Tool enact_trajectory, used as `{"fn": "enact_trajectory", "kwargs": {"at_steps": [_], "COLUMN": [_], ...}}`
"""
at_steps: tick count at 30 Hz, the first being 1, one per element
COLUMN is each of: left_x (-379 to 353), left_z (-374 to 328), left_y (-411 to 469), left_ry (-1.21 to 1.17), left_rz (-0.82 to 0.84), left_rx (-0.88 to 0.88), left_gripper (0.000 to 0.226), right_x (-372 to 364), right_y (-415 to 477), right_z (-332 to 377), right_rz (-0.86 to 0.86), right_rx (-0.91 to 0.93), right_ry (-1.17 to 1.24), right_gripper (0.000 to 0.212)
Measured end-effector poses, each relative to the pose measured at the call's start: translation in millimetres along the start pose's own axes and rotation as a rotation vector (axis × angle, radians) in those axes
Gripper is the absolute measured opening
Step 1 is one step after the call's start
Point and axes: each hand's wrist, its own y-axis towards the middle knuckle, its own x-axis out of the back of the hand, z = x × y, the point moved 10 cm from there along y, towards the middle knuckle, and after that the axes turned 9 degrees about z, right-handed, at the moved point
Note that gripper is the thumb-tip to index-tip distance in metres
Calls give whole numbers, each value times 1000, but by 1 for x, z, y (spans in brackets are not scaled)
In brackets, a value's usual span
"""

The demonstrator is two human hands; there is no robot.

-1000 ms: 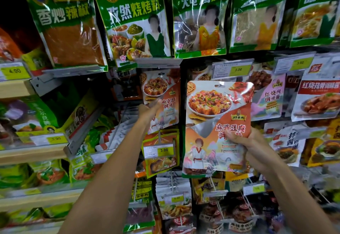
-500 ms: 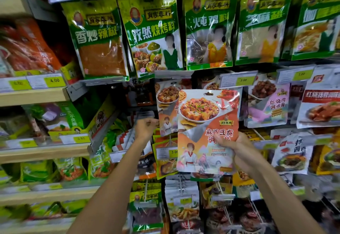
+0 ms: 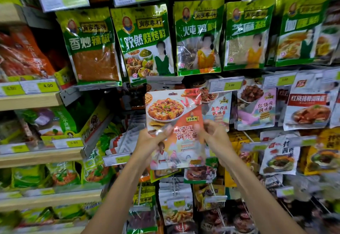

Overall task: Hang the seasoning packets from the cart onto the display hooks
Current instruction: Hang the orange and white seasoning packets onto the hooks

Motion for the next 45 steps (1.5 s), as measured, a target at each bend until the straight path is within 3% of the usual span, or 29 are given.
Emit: {"fn": "enact_trajectory", "kwargs": {"at_steps": [2,4,7,14,19,32,39,45], "left_x": [13,21,24,29,37,36,45,54], "left_z": [2,5,7,16,28,49,63,74], "left_y": [8,17,31,52,59,83,107,126], "left_ry": [11,50,51,-2,-41,-88,-94,-67], "left_rz": [-39,-56,-30,-47,-83,-102,-117,-204], "left_rx": [12,30,27,56,66,114,136,208], "left_gripper": [39,40,36,40,65,26,21,33], "right_x": [39,63,66,77,77,75,75,74], "right_y": [2,0,8,54,57,52,51,52], "right_z": [29,68,106,99,96,91,88,88], "right_rz": [-283,-512,-694,-657,-667,-706,-706,-683], "right_rx": [138,347,598,591,615,706,740,729], "right_ry": [-294,-561,-942,-1131,-1141,-1167,-1163,-1173], "right_gripper": [10,15,22,35,33,36,38,40]}}
